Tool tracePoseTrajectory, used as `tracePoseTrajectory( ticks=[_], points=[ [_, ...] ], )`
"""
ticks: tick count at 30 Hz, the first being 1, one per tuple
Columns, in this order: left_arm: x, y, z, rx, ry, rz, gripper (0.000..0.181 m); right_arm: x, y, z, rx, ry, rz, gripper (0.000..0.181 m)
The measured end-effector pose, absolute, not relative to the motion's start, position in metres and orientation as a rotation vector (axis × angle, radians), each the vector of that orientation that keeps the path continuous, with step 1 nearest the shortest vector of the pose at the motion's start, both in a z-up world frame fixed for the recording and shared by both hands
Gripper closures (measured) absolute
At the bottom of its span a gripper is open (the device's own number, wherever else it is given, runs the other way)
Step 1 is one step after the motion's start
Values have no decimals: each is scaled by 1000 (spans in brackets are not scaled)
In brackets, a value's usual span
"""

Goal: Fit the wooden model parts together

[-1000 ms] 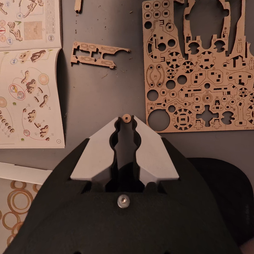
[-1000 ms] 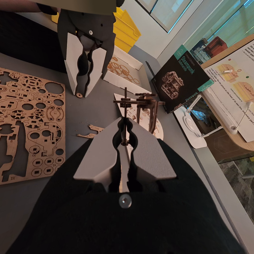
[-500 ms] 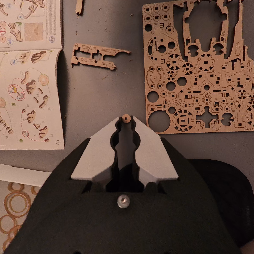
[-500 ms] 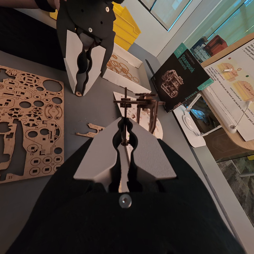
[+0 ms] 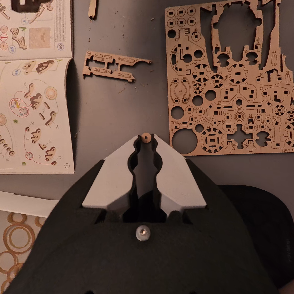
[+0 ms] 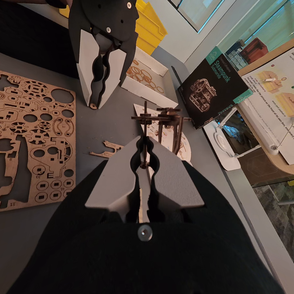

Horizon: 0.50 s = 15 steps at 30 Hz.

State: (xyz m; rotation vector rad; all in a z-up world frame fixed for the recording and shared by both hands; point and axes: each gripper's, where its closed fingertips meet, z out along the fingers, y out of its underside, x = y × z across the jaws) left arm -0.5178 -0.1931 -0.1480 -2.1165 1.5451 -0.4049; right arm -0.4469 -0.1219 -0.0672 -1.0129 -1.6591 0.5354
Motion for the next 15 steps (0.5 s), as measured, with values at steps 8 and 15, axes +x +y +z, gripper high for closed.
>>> tracePoseTrajectory(
  ticks=[8,15],
  points=[
    [-517,-193,-148,-2117,1541,-411,171,-447,-122,-69,-1010,-1666,526,181],
    [-516,-192,-148,-2103,1575,-352,171,-446,-122,-66,-996,-1663,511,181]
  ],
)
